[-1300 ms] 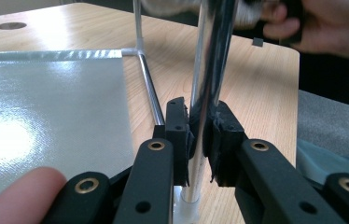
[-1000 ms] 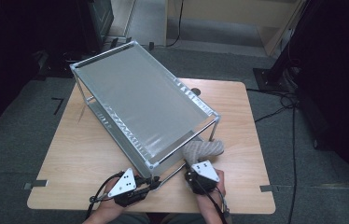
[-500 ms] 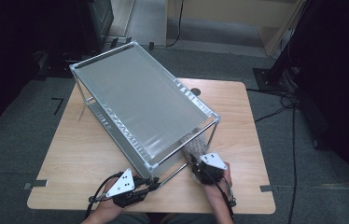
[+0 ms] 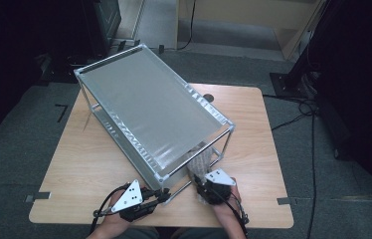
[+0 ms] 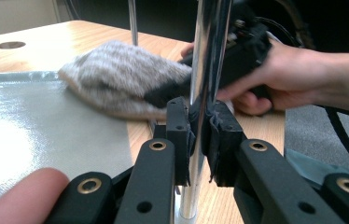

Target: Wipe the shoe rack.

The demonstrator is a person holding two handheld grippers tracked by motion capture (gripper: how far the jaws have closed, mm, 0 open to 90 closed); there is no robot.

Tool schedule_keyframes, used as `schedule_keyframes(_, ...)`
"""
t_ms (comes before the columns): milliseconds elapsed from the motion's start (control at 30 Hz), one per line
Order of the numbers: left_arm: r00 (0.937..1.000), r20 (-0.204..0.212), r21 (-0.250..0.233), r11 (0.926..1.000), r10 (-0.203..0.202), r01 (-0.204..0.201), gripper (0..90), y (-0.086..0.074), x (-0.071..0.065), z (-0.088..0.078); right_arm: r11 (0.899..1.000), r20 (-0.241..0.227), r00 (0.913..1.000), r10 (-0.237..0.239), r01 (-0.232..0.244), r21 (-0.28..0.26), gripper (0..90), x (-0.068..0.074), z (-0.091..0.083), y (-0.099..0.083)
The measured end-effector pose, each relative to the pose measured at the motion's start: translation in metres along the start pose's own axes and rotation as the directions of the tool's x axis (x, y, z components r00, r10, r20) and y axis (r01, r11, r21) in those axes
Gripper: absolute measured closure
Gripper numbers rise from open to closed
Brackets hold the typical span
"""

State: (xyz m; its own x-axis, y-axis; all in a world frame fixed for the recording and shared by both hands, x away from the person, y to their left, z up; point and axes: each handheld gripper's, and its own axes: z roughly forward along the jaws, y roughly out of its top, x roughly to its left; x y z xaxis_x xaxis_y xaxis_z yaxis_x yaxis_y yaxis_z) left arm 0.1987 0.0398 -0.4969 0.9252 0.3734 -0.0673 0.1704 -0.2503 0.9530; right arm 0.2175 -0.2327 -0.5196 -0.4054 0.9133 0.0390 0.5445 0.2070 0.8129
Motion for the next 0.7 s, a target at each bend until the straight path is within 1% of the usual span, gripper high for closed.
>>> schedule_keyframes(67, 0.9999, -0.006, 0.001, 1.0, -0.008, 0.008, 80.7, 0.0, 0.001, 0.0, 0.999, -0.045, 0.9983, -0.037, 0.037, 0.003, 61.1, 0.012, -0.002, -0.001)
schedule_keyframes(100, 0.9998, -0.015, 0.002, 0.9999, -0.01, 0.01, 80.7, 0.0, 0.001, -0.001, 0.998, -0.077, 0.9956, -0.055, 0.055, 0.006, 61.0, 0.018, -0.002, -0.002)
schedule_keyframes(167, 0.9996, -0.022, -0.001, 0.9998, -0.02, 0.02, 80.6, 0.0, 0.003, -0.001, 0.995, -0.152, 0.984, -0.093, 0.095, 0.006, 61.0, 0.028, -0.003, -0.002)
schedule_keyframes(200, 0.9994, -0.025, 0.0, 0.9997, -0.023, 0.023, 80.7, 0.0, 0.004, -0.002, 0.993, -0.2, 0.9733, -0.113, 0.115, -0.002, 60.9, 0.034, -0.003, -0.003)
schedule_keyframes(233, 0.9993, -0.028, -0.002, 0.9997, -0.026, 0.026, 80.6, 0.0, 0.004, -0.002, 0.992, -0.229, 0.9655, -0.123, 0.126, -0.003, 60.9, 0.038, -0.003, -0.003)
schedule_keyframes(300, 0.9992, -0.027, -0.004, 0.9996, -0.029, 0.029, 80.6, 0.0, 0.005, -0.002, 0.985, -0.299, 0.9394, -0.168, 0.169, -0.022, 60.8, 0.046, -0.003, -0.005)
schedule_keyframes(333, 0.9992, -0.028, -0.004, 0.9996, -0.028, 0.028, 80.7, 0.0, 0.005, -0.002, 0.984, -0.327, 0.9282, -0.177, 0.179, -0.025, 60.8, 0.049, -0.003, -0.006)
schedule_keyframes(367, 0.9992, -0.029, -0.004, 0.9996, -0.027, 0.027, 80.7, 0.0, 0.005, -0.002, 0.982, -0.341, 0.9221, -0.183, 0.186, -0.024, 60.8, 0.051, -0.003, -0.006)
schedule_keyframes(400, 0.9992, -0.029, -0.004, 0.9996, -0.027, 0.027, 80.8, 0.0, 0.005, -0.002, 0.98, -0.343, 0.9196, -0.192, 0.195, -0.027, 60.9, 0.052, -0.003, -0.006)
schedule_keyframes(500, 0.9993, -0.032, -0.002, 0.9998, -0.022, 0.021, 80.9, 0.0, 0.004, -0.002, 0.98, -0.35, 0.9176, -0.189, 0.197, -0.014, 61.0, 0.046, -0.002, -0.004)
schedule_keyframes(533, 0.9993, -0.031, -0.002, 0.9998, -0.021, 0.021, 80.9, 0.0, 0.004, -0.002, 0.98, -0.342, 0.9202, -0.191, 0.201, -0.008, 61.0, 0.044, -0.002, -0.003)
schedule_keyframes(567, 0.9993, -0.031, -0.001, 0.9998, -0.019, 0.019, 81.0, 0.0, 0.004, -0.002, 0.98, -0.324, 0.9276, -0.186, 0.198, 0.004, 61.0, 0.039, -0.001, -0.001)
schedule_keyframes(600, 0.9994, -0.03, -0.001, 0.9998, -0.019, 0.019, 81.0, 0.0, 0.003, -0.002, 0.982, -0.307, 0.9356, -0.174, 0.186, 0.01, 61.0, 0.035, 0.0, 0.0)
schedule_keyframes(633, 0.9994, -0.03, -0.001, 0.9998, -0.019, 0.019, 81.0, 0.0, 0.003, -0.002, 0.985, -0.296, 0.9414, -0.163, 0.175, 0.014, 61.0, 0.032, 0.001, 0.001)
schedule_keyframes(700, 0.9994, -0.03, -0.001, 0.9998, -0.019, 0.019, 81.0, 0.0, 0.003, -0.002, 0.989, -0.256, 0.9567, -0.139, 0.149, 0.02, 61.0, 0.021, 0.003, 0.004)
